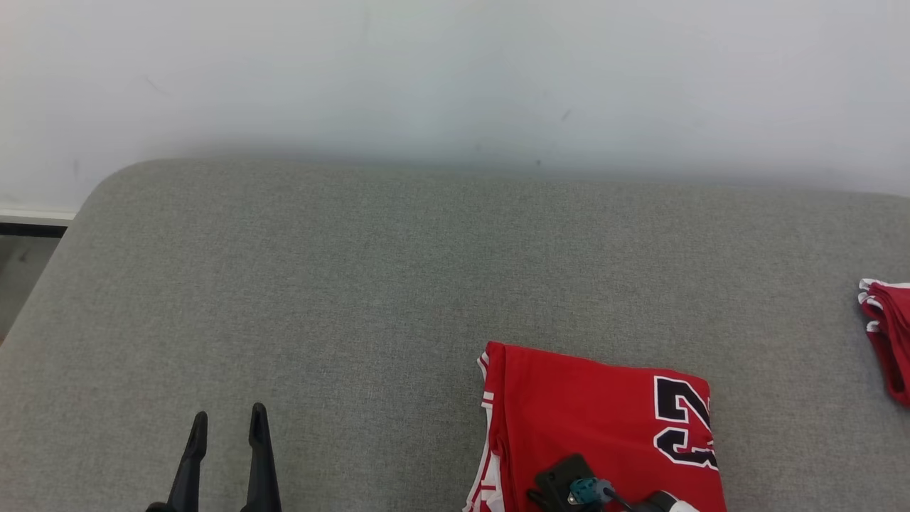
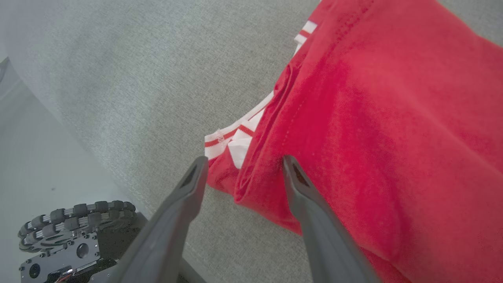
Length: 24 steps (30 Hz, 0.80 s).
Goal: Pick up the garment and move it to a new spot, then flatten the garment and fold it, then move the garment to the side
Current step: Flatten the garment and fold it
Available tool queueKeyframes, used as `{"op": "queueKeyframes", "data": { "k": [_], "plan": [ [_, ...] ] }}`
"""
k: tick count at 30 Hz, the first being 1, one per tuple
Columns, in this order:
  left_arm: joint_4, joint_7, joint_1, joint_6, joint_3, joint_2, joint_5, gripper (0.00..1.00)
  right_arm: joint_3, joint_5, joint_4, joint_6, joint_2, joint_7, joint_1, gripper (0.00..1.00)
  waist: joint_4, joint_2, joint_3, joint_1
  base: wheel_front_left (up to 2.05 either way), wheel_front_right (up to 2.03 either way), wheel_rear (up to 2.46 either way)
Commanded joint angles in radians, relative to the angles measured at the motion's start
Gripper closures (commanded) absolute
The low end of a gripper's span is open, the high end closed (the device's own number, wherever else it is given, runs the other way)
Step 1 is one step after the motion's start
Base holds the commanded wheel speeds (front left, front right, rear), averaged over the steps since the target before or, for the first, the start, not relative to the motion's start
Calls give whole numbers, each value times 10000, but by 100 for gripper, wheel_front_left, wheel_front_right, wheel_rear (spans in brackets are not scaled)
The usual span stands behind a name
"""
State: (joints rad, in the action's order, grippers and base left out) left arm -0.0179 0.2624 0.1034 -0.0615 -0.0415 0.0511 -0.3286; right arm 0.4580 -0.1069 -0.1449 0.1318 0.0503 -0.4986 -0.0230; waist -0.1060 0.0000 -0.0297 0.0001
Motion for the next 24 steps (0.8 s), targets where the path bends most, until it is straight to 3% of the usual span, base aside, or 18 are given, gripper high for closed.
{"op": "queueKeyframes", "data": {
  "k": [1, 2, 7, 11, 12, 21, 22, 24],
  "plan": [
    [21, 32, 5, -31, -34, -8, -73, 0, -64, 171, -157, -26, 18, 32, -115, 41, -77, 0, -11, -1, 0, 0, 0],
    [33, 32, -12, -33, -34, -7, -71, 0, -100, 237, -237, -26, 13, 1, -136, 50, -108, 0, -15, -1, 0, 0, 0],
    [51, 32, -2, -18, -36, -8, -87, 0, -66, 256, -471, -26, 8, -55, -223, 54, -207, 0, -34, -1, 0, 0, 0],
    [61, 32, 23, -5, -35, -7, -87, 0, 54, 220, -615, -26, 4, -100, -364, 95, -270, 0, -44, -1, 0, 0, 0],
    [56, 32, 24, 2, -30, -7, -86, 0, 98, 184, -622, -26, 2, -57, -410, 100, -277, 0, -45, -1, 0, 0, 0],
    [-3, 32, -38, 39, -2, -8, -82, 0, 322, -369, -582, -26, 7, 241, -668, 100, -242, 0, -106, -1, 0, 0, 0],
    [2, 32, -60, 41, -6, -9, -85, 0, 354, -443, -566, -26, 5, 285, -718, 71, -238, 0, -115, -1, 0, 0, 0],
    [7, 32, -93, 46, 5, -8, -84, 0, 347, -724, -545, -26, 3, 323, -726, 0, -216, 0, -120, -1, 0, 0, 0]
  ]
}}
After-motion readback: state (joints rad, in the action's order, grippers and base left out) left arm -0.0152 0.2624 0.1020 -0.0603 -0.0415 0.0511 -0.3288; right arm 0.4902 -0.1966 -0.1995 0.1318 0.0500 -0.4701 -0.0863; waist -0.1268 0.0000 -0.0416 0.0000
